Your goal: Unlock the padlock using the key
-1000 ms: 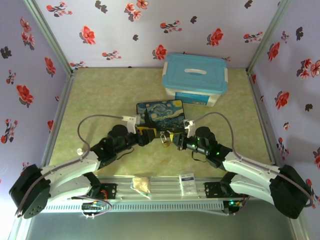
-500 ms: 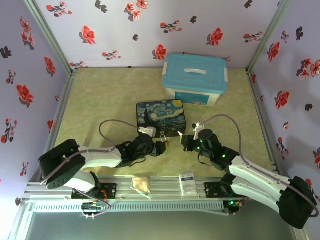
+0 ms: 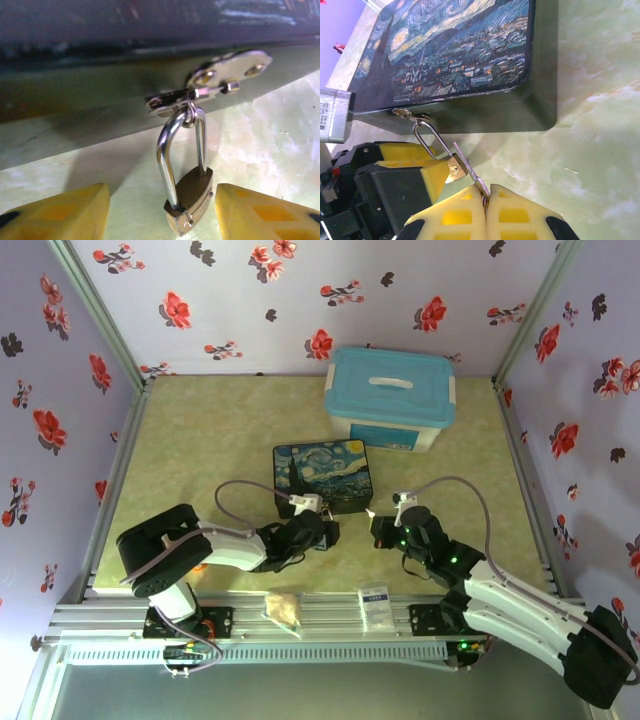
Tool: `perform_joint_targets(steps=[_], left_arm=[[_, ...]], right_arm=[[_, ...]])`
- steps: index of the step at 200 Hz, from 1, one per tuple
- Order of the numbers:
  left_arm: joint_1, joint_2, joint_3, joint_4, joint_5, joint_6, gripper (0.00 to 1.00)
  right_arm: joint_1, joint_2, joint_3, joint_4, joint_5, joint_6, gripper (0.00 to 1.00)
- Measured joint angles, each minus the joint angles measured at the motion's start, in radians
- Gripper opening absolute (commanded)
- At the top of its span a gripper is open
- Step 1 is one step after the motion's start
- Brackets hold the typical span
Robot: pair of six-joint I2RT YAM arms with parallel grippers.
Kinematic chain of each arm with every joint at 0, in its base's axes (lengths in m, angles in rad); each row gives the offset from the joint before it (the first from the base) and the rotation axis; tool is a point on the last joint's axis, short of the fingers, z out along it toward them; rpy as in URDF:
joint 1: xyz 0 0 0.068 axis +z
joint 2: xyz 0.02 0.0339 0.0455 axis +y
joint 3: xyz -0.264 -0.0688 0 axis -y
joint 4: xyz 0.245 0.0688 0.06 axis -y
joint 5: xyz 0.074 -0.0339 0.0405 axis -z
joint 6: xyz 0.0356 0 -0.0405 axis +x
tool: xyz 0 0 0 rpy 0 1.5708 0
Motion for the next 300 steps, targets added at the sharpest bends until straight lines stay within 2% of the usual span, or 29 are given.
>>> perform_joint_targets(steps=[37,53,83,101,151,194,246,300], left_arm=[[0.0,0.043,0.033,0.016,-0.01,-0.002,0.45],[0.0,0.059,0.046,0.02,-0.005,-0.003,0.37],[0.0,0.063,0.049,0.035,0.01,-0.006,0.22],[0.0,0.063,0.05,0.04,0.013,-0.007,0.16],[0.0,0.049,0.023,0.07,0.031,-0.032,0.13],[0.007,-0.011,-0.021,0.09,0.044,-0.063,0.12],[0.025,-0.039,-0.054,0.156,0.063,-0.117,0.15],[0.028,-0.039,-0.089,0.21,0.072,-0.168,0.18]], right_arm=[[0.0,-0.008,-0.026,0.003,0.004,0.012,0.0],[0.0,0.011,-0.035,0.015,-0.004,0.023,0.0],[0.0,0.079,-0.071,0.1,-0.05,0.061,0.0],[0.0,0.14,-0.089,0.154,-0.082,0.09,0.0],[0.005,0.256,-0.111,0.298,-0.171,0.204,0.0],[0.023,0.31,-0.109,0.304,-0.223,0.332,0.0],[0.077,0.41,-0.092,0.358,-0.232,0.338,0.0],[0.095,0.619,-0.068,0.579,-0.27,0.353,0.0]])
